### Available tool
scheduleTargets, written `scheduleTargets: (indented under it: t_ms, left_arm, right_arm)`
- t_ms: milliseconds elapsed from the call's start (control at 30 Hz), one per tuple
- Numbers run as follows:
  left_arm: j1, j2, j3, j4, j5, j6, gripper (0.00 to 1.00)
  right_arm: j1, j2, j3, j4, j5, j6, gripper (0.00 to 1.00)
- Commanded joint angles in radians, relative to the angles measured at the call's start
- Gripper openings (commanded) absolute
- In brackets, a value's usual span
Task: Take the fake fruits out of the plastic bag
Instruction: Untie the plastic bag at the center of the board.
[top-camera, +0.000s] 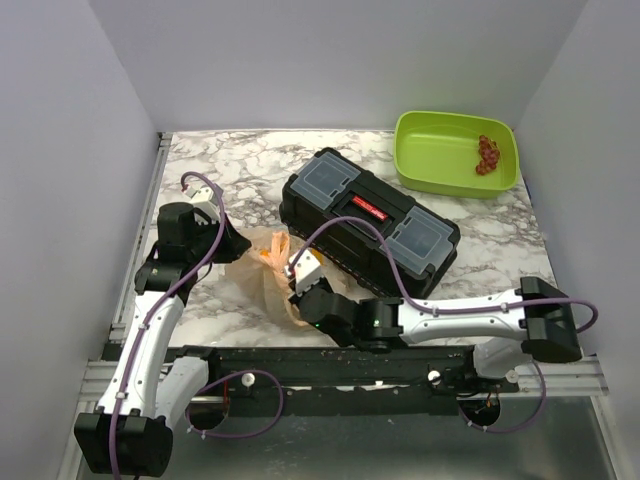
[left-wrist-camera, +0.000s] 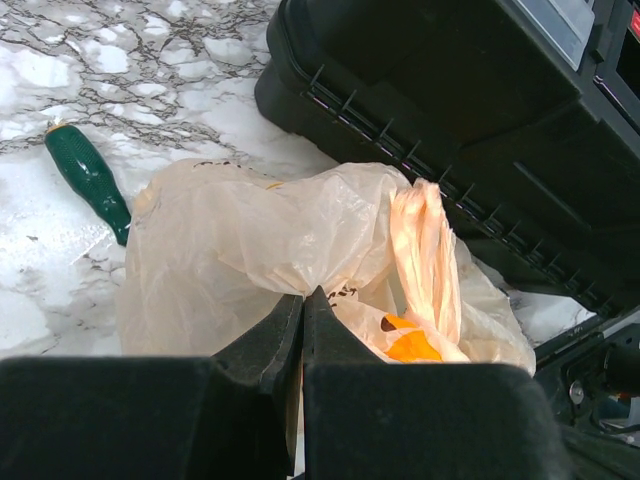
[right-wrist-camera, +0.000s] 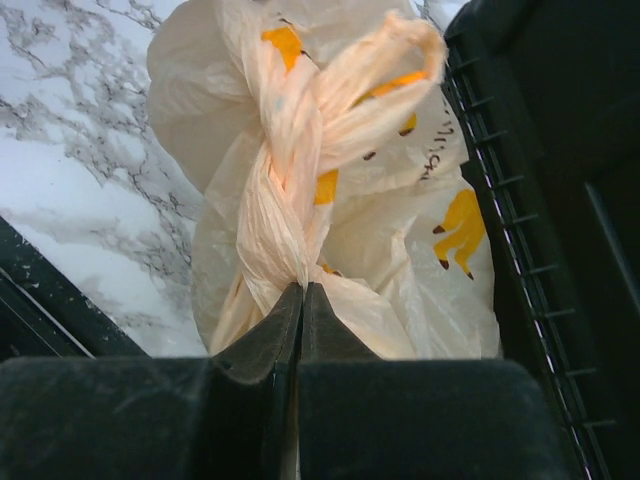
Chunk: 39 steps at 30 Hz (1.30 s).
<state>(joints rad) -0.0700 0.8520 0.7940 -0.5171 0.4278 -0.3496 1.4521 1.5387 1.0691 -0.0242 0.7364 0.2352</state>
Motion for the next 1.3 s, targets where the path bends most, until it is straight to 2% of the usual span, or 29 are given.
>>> scheduleTargets:
  t_ms: [0, 500, 733, 833, 1033, 1167, 1267]
  left_arm:
    - [0.016, 0.010, 0.003, 0.014, -0.023, -0.005, 0.00]
    - [0.018, 0.019, -0.001, 0.011, -0.021, -0.002, 0.00]
    - [0.018, 0.016, -0.001, 0.012, -0.019, 0.001, 0.00]
    - [0.018, 0.019, 0.000, 0.012, -0.014, 0.000, 0.00]
    - [0.017, 0.022, 0.000, 0.017, -0.002, -0.002, 0.00]
    - [0.018, 0.014, -0.003, 0.020, 0.011, -0.001, 0.00]
    - [0.018, -0.002, -0.011, 0.019, 0.027, -0.015, 0.00]
  right_arm:
    - [0.008, -0.098, -0.087, -0.009, -0.005, 0.064, 0.01]
    - [0.008, -0.345, -0.286, -0.206, -0.011, 0.250, 0.01]
    - [0.008, -0.396, -0.273, -0.239, -0.062, 0.272, 0.02]
    - [0.008, -0.368, -0.185, -0.238, -0.096, 0.231, 0.13]
    - [0.008, -0.217, -0.022, -0.176, -0.127, 0.105, 0.47]
    - [0.007, -0.059, 0.102, -0.215, -0.054, 0.052, 0.50]
    - [0.008, 0.013, 0.135, -0.239, -0.001, 0.036, 0.50]
